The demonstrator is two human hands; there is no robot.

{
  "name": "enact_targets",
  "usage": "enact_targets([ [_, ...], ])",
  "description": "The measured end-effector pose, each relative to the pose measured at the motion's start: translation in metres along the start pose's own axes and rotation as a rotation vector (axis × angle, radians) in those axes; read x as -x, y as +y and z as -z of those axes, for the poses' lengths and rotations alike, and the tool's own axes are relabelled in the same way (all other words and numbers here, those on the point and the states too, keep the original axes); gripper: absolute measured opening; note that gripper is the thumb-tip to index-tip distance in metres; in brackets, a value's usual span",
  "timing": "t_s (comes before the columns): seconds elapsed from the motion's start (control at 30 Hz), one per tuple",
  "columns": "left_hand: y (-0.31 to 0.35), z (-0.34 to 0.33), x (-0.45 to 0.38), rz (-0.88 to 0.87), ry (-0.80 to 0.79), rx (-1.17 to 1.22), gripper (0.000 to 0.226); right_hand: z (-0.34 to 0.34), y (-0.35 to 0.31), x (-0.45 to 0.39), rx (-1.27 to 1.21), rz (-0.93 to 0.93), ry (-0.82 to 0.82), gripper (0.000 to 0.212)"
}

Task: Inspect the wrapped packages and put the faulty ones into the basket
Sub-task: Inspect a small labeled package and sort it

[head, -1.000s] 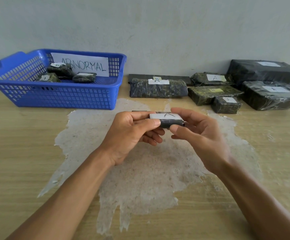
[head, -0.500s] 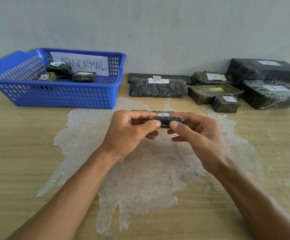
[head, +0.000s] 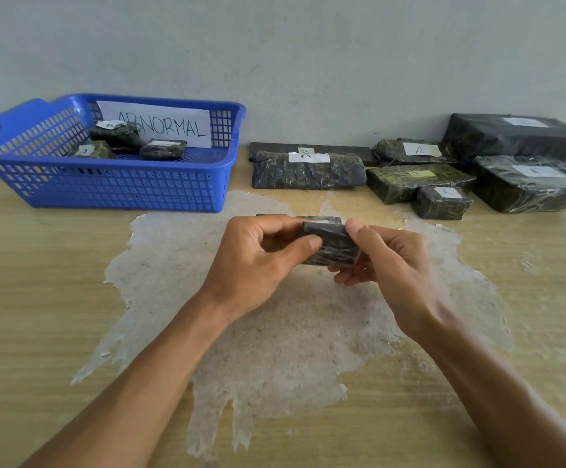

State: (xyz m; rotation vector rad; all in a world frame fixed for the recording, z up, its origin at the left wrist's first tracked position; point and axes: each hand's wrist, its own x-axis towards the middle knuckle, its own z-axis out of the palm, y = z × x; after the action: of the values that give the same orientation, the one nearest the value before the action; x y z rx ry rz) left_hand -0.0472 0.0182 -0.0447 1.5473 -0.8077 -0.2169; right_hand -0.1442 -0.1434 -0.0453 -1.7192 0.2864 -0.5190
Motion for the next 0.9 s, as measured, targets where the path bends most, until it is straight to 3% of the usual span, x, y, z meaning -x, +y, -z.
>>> enact_targets([
  [0.13, 0.0003, 0.0019, -0.0001, 0.011, 0.026, 0.006, 0.011, -0.0020, -0.0008, 0.0013, 0.003, 0.068, -0.051, 0.013],
  [0.9, -0.0011, -0.0017, 0.0006, 0.056, 0.078, -0.045, 0.007, -0.0054, -0.0063, 0.0059, -0.055, 0.082, -0.102, 0.022],
])
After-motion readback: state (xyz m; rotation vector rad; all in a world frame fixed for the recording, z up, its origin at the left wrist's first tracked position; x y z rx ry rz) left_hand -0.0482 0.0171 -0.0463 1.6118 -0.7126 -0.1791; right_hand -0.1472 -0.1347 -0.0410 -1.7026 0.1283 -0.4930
